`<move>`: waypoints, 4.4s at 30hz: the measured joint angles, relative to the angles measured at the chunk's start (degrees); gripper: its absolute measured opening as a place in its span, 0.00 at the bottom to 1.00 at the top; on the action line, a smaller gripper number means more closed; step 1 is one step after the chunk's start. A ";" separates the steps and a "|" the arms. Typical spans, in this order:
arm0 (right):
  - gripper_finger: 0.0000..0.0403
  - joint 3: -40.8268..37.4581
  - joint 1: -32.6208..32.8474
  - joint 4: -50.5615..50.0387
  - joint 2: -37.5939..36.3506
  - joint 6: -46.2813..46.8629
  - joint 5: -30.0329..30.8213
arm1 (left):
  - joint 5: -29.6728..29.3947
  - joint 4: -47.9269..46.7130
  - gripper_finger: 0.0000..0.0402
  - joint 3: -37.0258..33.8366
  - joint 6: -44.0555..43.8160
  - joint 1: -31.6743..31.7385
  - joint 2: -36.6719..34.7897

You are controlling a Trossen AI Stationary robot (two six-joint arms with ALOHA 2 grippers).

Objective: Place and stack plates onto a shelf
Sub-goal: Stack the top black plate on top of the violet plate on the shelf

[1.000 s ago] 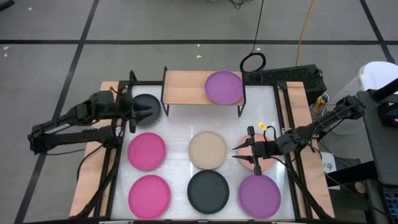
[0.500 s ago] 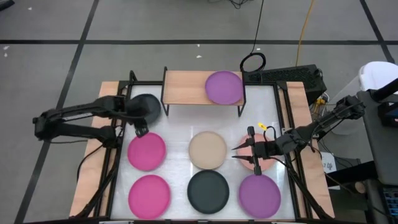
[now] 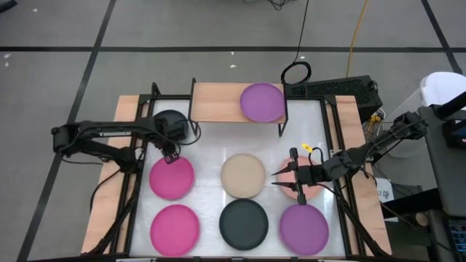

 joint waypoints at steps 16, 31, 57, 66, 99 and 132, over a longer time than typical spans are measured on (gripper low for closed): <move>0.28 0.00 0.00 0.00 0.00 -0.52 0.02 | -1.08 10.09 0.37 0.04 -5.27 2.15 6.07; 0.28 0.02 0.00 -0.48 0.00 -0.51 0.02 | -3.65 10.34 0.37 0.07 -6.57 6.62 15.92; 0.28 0.02 -0.02 -0.46 0.02 -0.48 0.04 | -13.52 -8.11 0.03 13.14 -12.97 5.05 -1.08; 0.28 0.04 -0.04 1.71 -0.60 -2.73 0.14 | -14.67 -0.94 0.03 28.42 -4.77 2.50 -6.79; 0.28 0.04 -0.02 13.11 -13.11 -12.98 2.84 | -8.47 27.36 0.06 59.10 58.50 -7.47 40.31; 0.28 0.04 0.00 12.55 -13.11 -14.03 2.80 | -9.19 29.75 0.33 59.18 57.31 -6.70 40.78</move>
